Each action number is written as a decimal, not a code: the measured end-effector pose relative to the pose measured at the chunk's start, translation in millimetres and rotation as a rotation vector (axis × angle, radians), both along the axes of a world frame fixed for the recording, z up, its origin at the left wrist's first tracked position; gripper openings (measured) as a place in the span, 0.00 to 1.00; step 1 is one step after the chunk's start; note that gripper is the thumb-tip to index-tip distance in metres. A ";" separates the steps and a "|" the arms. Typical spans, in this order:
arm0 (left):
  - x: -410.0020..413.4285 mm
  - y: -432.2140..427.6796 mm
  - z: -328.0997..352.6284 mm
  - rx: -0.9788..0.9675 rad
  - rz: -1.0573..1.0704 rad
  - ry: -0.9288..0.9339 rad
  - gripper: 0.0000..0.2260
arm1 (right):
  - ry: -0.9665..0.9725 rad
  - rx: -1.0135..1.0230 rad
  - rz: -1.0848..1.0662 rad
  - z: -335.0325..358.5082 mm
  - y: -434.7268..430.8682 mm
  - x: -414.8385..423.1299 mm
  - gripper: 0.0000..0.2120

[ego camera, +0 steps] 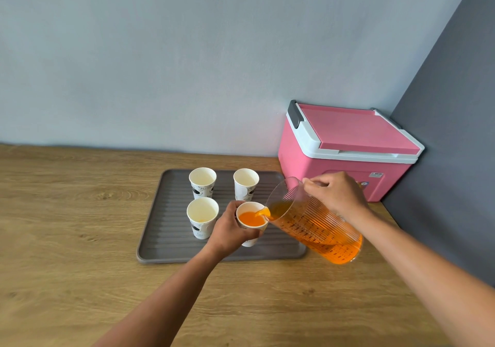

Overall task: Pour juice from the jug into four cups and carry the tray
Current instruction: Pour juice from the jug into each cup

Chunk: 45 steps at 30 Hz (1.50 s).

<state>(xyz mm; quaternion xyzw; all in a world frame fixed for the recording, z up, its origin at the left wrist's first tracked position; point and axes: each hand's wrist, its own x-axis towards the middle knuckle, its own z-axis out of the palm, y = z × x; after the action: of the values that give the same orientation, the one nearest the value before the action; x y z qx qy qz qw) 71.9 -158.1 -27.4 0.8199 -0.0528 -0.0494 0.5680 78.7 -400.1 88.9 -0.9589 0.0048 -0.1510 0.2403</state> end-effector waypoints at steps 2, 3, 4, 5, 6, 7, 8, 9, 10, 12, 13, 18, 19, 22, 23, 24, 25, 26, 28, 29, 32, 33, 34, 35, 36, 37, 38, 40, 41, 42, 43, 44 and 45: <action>-0.6 0.6 -0.6 0.000 0.002 -0.002 0.33 | -0.006 -0.007 -0.008 -1.2 -0.1 0.7 0.26; -0.8 0.7 -1.0 0.001 0.000 -0.001 0.33 | -0.004 -0.008 -0.006 -1.6 0.0 0.6 0.26; -1.0 0.8 -1.3 0.002 -0.001 -0.001 0.33 | -0.003 -0.005 -0.001 -2.1 0.0 0.6 0.26; -1.3 0.9 -1.4 0.002 0.000 -0.002 0.33 | -0.004 -0.002 0.003 -2.6 0.2 0.7 0.26; -1.2 1.0 -1.4 0.001 0.000 -0.001 0.33 | -0.006 0.000 0.007 -2.5 0.3 0.5 0.25; -1.1 0.8 -1.2 0.001 0.000 -0.001 0.33 | -0.007 0.001 0.007 -2.4 0.9 0.6 0.25; -1.0 0.8 -1.3 0.002 -0.001 0.000 0.33 | -0.008 0.000 0.006 -2.2 1.1 0.4 0.25; -1.2 0.8 -1.1 0.002 -0.002 -0.001 0.33 | -0.008 -0.001 0.004 -2.0 1.2 0.6 0.25; -1.5 0.8 -0.8 0.002 -0.002 0.000 0.33 | -0.008 -0.002 0.004 -1.9 1.1 0.4 0.25; -1.8 1.0 -0.4 0.001 -0.005 0.002 0.33 | -0.006 0.001 0.007 -1.8 1.1 -0.3 0.24; -1.8 1.2 -0.2 0.001 -0.006 0.002 0.33 | -0.005 0.003 0.009 -1.7 1.4 -0.7 0.24; -1.6 1.1 -0.1 0.006 -0.006 0.002 0.33 | 0.008 0.011 0.003 -1.2 3.0 -0.7 0.23; -1.9 1.1 -0.3 0.005 -0.005 0.003 0.33 | 0.008 0.014 0.004 -1.1 3.0 -0.6 0.23; -2.7 1.2 -0.3 0.003 0.000 0.009 0.33 | 0.008 0.019 0.004 -0.9 3.2 -1.2 0.22; -2.7 1.0 -0.5 0.003 -0.001 0.010 0.33 | 0.010 0.017 0.005 -0.8 3.4 -1.6 0.22; -2.8 1.0 -0.5 0.003 -0.003 0.011 0.33 | 0.012 0.016 0.005 -0.5 3.7 -2.1 0.22; -2.8 0.8 -0.3 0.003 -0.005 0.012 0.33 | 0.012 0.016 0.005 -0.1 3.8 -2.7 0.21; -2.8 0.8 -0.2 0.002 -0.005 0.012 0.34 | 0.012 0.016 0.006 0.1 4.0 -3.2 0.22; -2.8 0.5 0.1 0.006 -0.006 0.010 0.34 | 0.011 0.014 0.005 -0.1 3.5 -3.5 0.22; -3.1 0.5 0.2 0.007 -0.008 0.009 0.34 | 0.012 0.017 0.004 -0.1 3.1 -3.9 0.22; -4.0 0.5 0.4 0.008 -0.009 0.011 0.34 | 0.018 0.021 0.010 -0.9 2.7 -4.9 0.23; -4.3 0.4 0.5 0.009 -0.009 0.011 0.34 | 0.018 0.018 0.012 -1.1 2.7 -5.2 0.23; -4.6 0.3 0.5 0.010 -0.009 0.010 0.34 | 0.019 0.016 0.011 -0.9 2.8 -5.6 0.23; -4.8 0.1 0.5 0.012 -0.009 0.008 0.34 | 0.019 0.014 0.007 -0.4 3.0 -6.2 0.23; -4.9 0.0 0.6 0.014 -0.008 0.007 0.33 | 0.020 0.014 0.001 0.3 3.4 -7.0 0.22; -4.9 -0.1 0.5 0.015 -0.007 0.007 0.33 | 0.021 0.017 -0.002 0.8 3.6 -7.6 0.22; -5.0 -0.3 0.3 0.015 -0.007 0.008 0.33 | 0.023 0.020 -0.002 1.2 3.9 -8.1 0.22; -5.0 -0.5 -0.7 0.015 -0.010 0.011 0.33 | 0.029 0.031 -0.008 1.7 4.2 -8.9 0.22; -4.9 -0.5 -1.2 0.015 -0.011 0.012 0.34 | 0.033 0.038 -0.012 2.0 4.2 -9.3 0.22; -4.8 -0.6 -1.7 0.016 -0.011 0.014 0.34 | 0.038 0.043 -0.013 1.9 4.0 -9.5 0.22; -4.6 -0.8 -2.1 0.016 -0.012 0.015 0.34 | 0.040 0.047 -0.010 1.4 3.6 -9.6 0.22; -4.5 -0.9 -2.6 0.017 -0.011 0.015 0.34 | 0.044 0.051 -0.007 0.9 3.0 -9.7 0.22; -4.2 -1.0 -2.9 0.017 -0.010 0.015 0.34 | 0.046 0.057 -0.006 0.6 2.6 -9.7 0.22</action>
<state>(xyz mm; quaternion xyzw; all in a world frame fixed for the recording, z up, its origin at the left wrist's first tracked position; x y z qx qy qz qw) 67.7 -159.2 -30.4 0.8239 -0.0523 -0.0588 0.5612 68.9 -397.5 89.4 -0.9549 0.0176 -0.1294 0.2667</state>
